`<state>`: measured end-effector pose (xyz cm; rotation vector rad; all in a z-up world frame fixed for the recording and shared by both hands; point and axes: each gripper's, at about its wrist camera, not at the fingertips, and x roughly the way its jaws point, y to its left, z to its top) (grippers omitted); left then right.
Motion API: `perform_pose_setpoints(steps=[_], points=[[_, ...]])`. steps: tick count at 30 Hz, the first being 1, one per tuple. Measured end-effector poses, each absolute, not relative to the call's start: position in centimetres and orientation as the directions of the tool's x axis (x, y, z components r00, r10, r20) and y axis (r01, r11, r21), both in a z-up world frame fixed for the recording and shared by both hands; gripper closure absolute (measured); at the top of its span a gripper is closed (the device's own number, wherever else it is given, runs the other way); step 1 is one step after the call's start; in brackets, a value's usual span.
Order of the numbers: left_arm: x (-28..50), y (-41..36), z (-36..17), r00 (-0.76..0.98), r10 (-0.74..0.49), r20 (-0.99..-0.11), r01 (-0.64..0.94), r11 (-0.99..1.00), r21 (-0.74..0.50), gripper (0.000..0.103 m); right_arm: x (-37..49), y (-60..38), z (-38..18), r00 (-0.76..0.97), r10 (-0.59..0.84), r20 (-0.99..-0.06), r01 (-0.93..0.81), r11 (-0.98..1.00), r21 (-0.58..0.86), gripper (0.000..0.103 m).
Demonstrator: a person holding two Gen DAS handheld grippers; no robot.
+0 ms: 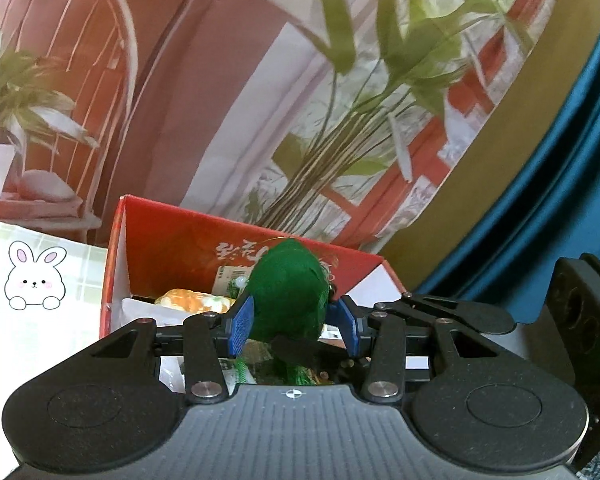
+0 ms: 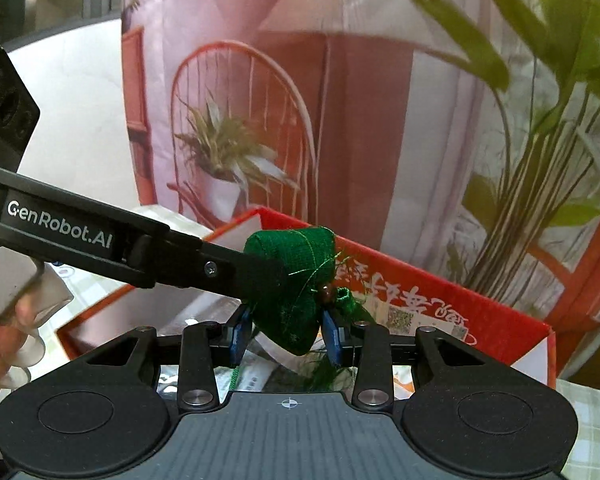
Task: Organize soft objects
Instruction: 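Lower the green pouch into the box and open both grippers, then move both grippers down and close them on the pink knitted cloth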
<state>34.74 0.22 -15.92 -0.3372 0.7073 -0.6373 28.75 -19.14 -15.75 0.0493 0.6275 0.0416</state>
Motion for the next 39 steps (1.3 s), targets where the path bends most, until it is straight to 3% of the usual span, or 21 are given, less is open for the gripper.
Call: perform_pose_setpoints(steps=[2,9,12,14,17,22,28,39], points=[[34.8,0.2,-16.0,0.596,-0.626,-0.503,0.417,0.776,-0.472,0.056,29.3,-19.4,-16.0,0.803,0.040,-0.595,-0.005,0.998,0.061,0.066],[33.9,1.0,-15.3,0.650,-0.559,-0.515,0.397,0.828,-0.396,0.037,29.1,-19.6,-16.0,0.798,-0.021,-0.603,0.057,0.997,0.042,0.046],[32.8,1.2,-14.6,0.675,-0.524,-0.519,0.399,0.851,-0.341,0.025,28.4,-19.2,-15.6,0.804,-0.046,-0.593,0.071,0.997,0.019,0.030],[31.8,1.2,-14.1,0.695,-0.493,-0.523,0.396,0.870,-0.294,0.017,27.7,-18.9,-15.4,0.810,-0.068,-0.582,0.082,0.997,-0.002,0.015],[30.1,1.4,-13.5,0.724,-0.449,-0.524,0.383,0.893,-0.236,0.006,26.3,-18.8,-15.0,0.818,-0.094,-0.568,0.109,0.994,-0.007,0.003],[27.6,1.3,-13.0,0.758,-0.362,-0.542,0.333,0.930,-0.155,0.000,23.7,-19.3,-14.7,0.819,-0.125,-0.561,0.173,0.984,0.034,0.001],[24.7,1.4,-12.8,0.778,-0.286,-0.559,0.300,0.951,-0.069,0.000,20.4,-19.6,-14.8,0.817,-0.150,-0.556,0.236,0.968,0.087,0.000],[20.8,1.9,-13.6,0.772,-0.259,-0.581,0.283,0.958,-0.052,0.000,14.8,-19.5,-15.1,0.830,-0.195,-0.522,0.312,0.939,0.146,0.000]])
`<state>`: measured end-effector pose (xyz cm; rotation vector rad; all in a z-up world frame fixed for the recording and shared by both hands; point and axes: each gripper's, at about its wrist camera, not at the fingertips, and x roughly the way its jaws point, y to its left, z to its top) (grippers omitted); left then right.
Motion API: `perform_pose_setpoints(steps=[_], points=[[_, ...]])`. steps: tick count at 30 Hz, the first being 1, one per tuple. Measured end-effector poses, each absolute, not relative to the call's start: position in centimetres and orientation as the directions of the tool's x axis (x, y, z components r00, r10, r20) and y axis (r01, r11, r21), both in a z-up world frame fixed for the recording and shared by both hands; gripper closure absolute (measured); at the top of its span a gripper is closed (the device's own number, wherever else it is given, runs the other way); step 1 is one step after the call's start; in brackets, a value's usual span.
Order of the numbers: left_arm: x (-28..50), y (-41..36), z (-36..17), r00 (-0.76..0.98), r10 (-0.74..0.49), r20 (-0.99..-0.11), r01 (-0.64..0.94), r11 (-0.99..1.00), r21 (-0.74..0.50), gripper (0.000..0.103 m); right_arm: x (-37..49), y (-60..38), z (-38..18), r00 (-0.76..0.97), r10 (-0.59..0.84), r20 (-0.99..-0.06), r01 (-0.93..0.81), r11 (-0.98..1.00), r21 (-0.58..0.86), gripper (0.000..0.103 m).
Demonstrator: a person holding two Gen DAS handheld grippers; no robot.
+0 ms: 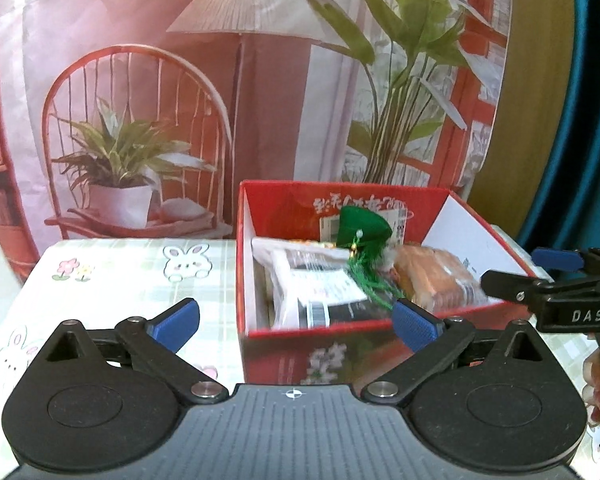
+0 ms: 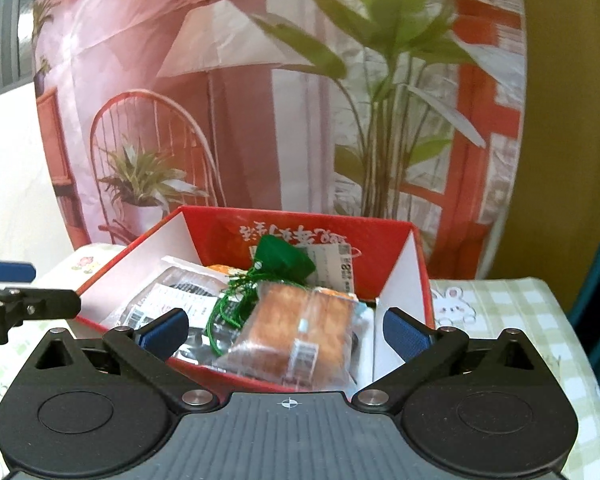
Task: Organize soft objects
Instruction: 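Move both grippers down and close them on the pink knitted cloth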
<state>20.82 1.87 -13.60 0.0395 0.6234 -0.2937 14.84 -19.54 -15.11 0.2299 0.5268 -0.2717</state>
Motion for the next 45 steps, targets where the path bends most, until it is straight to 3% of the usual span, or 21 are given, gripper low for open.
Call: perform_pose_setpoints(steps=[19,31,45], points=[[17.0,3.6,-21.9,0.673,-0.228,-0.704,0.218,0.970,-0.106,0.000,8.7,-17.7,-22.5,0.754,-0.290,-0.590,0.454,0.879,0.148,0.000],[18.4,3.0,-25.5,0.608,-0.159,-0.778,0.179,0.982,-0.061,0.000,9.8,-16.8,-26.7,0.696,-0.291,-0.657,0.475,0.872,0.116,0.000],[18.2,3.0,-26.1,0.614,-0.155,-0.774,0.188,0.981,-0.047,0.000,10.3,-16.6,-27.9,0.682,-0.280,-0.675,0.469,0.876,0.110,0.000]])
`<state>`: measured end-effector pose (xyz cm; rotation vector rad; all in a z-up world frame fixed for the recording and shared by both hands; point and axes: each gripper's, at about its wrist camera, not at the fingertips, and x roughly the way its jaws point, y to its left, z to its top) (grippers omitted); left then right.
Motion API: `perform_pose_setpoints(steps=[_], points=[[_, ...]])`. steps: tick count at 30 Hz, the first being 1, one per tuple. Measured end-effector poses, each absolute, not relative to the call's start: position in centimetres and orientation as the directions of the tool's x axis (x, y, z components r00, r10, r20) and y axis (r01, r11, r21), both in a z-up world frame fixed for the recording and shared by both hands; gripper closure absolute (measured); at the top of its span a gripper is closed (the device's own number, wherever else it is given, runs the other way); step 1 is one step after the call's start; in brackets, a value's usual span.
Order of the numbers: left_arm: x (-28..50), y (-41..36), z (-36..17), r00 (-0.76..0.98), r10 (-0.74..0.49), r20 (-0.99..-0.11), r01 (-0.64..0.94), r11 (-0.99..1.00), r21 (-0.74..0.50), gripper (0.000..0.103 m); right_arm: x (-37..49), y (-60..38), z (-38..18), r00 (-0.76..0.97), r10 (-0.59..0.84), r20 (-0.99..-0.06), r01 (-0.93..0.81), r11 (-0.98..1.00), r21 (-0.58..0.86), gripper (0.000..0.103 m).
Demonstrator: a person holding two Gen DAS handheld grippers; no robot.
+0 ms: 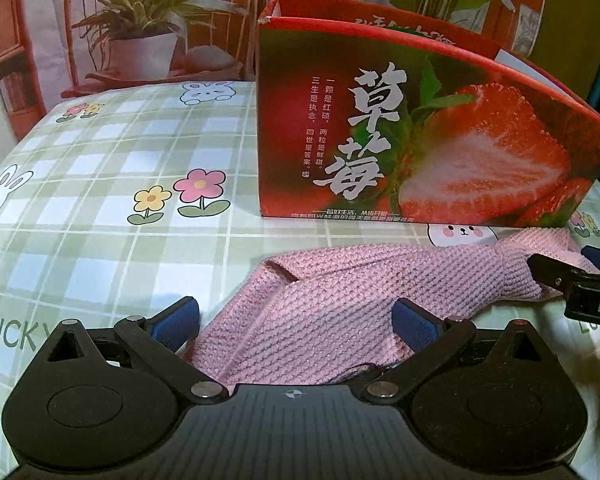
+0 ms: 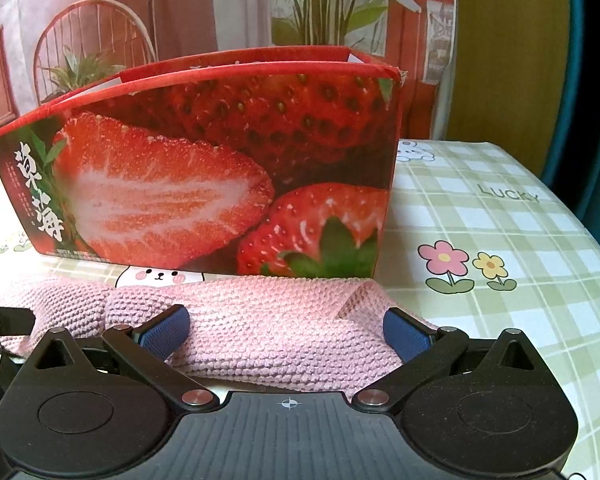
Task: Organize soft objects
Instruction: 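Move both grippers down and close them on the pink knitted cloth, then lift the pink cloth with both grippers over the red box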
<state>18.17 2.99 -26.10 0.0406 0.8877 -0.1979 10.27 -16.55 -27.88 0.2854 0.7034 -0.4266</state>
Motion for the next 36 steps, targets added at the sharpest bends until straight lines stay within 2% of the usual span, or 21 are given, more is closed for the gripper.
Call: perform_pose_setpoints(steps=[13,20,25,30,36], points=[[18.3,3.5,-26.0,0.605,-0.187,-0.774,0.211,0.975,-0.070,0.000,10.6,-16.9,-28.2,0.681,-0.262,-0.683,0.463,0.877,0.125,0.000],[18.8,4.6,-25.6,0.588,-0.273,-0.762,0.191,0.962,-0.197,0.003,10.6,-16.9,-28.2,0.682,-0.260,-0.684,0.462,0.878,0.127,0.000],[19.0,3.7,-25.5,0.573,-0.322,-0.754,0.237,0.945,-0.223,0.021,10.6,-16.9,-28.2,0.683,-0.259,-0.684,0.460,0.879,0.127,0.000],[19.3,2.5,-25.6,0.564,-0.358,-0.744,0.267,0.932,-0.246,0.033,10.7,-16.8,-28.3,0.684,-0.254,-0.683,0.454,0.882,0.127,0.000],[19.4,1.9,-25.8,0.581,-0.366,-0.727,0.279,0.929,-0.244,0.037,10.7,-16.7,-28.2,0.691,-0.248,-0.679,0.443,0.887,0.127,0.004]])
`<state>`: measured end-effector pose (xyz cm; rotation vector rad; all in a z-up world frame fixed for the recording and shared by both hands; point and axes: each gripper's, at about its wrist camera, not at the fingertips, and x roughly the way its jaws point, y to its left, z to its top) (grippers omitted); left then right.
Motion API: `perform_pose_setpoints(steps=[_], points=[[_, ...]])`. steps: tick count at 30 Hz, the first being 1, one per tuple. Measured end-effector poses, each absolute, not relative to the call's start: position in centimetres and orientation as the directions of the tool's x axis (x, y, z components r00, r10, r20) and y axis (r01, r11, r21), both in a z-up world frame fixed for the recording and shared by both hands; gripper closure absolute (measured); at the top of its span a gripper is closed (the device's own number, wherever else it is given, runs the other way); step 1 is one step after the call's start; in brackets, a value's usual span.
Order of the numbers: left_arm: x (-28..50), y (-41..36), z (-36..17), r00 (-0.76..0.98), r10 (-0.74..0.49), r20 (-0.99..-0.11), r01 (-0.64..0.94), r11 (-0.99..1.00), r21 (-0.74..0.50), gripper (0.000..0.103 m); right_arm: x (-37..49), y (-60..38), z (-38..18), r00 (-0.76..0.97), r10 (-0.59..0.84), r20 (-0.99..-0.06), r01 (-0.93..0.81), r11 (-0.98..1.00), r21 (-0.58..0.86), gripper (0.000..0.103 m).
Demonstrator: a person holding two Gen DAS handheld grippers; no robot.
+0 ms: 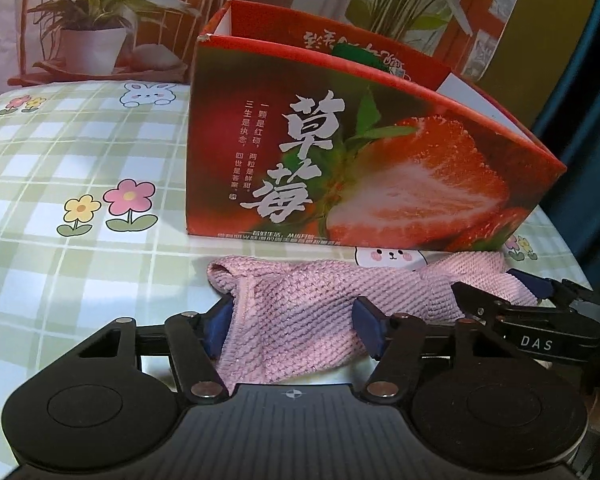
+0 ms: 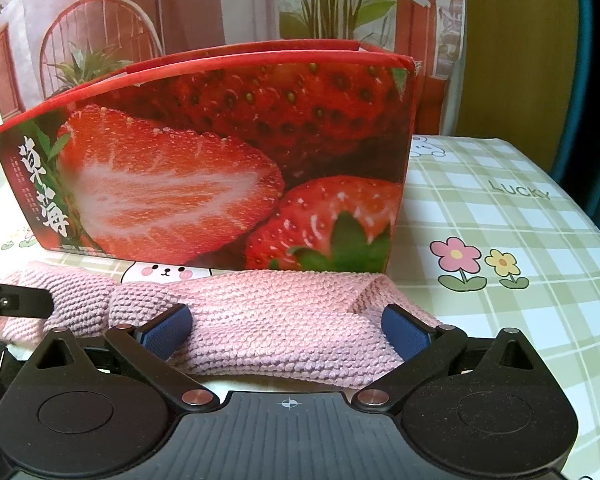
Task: Organize soft objects
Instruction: 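Lift the pink cloth with both grippers over the red box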
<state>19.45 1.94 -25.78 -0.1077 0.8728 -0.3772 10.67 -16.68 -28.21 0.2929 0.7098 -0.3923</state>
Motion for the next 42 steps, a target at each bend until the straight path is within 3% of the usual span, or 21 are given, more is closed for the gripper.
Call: perform_pose_setpoints(steps=[12,17,20,22,25,28,42], points=[[19.2,2.5,-26.3,0.600,-0.388,-0.700,0.290,0.921,-0.261,0.038,10.4,-16.2,-28.0,0.720,-0.216,-0.660,0.398,0.907,0.137,0.019],[19.0,2.6,-26.2,0.602,-0.386,-0.699,0.286,0.922,-0.262,0.039,10.1,-16.0,-27.7,0.736,-0.186,-0.651,0.370,0.916,0.157,0.035],[18.9,2.6,-26.1,0.602,-0.387,-0.698,0.289,0.921,-0.262,0.052,10.0,-16.0,-27.6,0.738,-0.167,-0.654,0.360,0.917,0.173,0.041],[18.8,2.7,-26.1,0.583,-0.423,-0.693,0.310,0.905,-0.292,0.070,9.8,-16.0,-27.4,0.739,-0.144,-0.658,0.352,0.915,0.195,0.049],[18.2,2.1,-25.7,0.600,-0.412,-0.685,0.346,0.906,-0.242,0.076,9.6,-15.8,-27.1,0.747,-0.089,-0.659,0.329,0.911,0.249,0.067],[17.6,2.3,-25.1,0.622,-0.412,-0.666,0.351,0.907,-0.233,0.077,9.3,-15.5,-26.9,0.750,-0.069,-0.658,0.314,0.913,0.262,0.075],[14.8,3.6,-21.3,0.714,-0.439,-0.545,0.379,0.897,-0.225,0.078,6.8,-14.0,-23.8,0.815,-0.041,-0.578,0.255,0.921,0.294,0.079]])
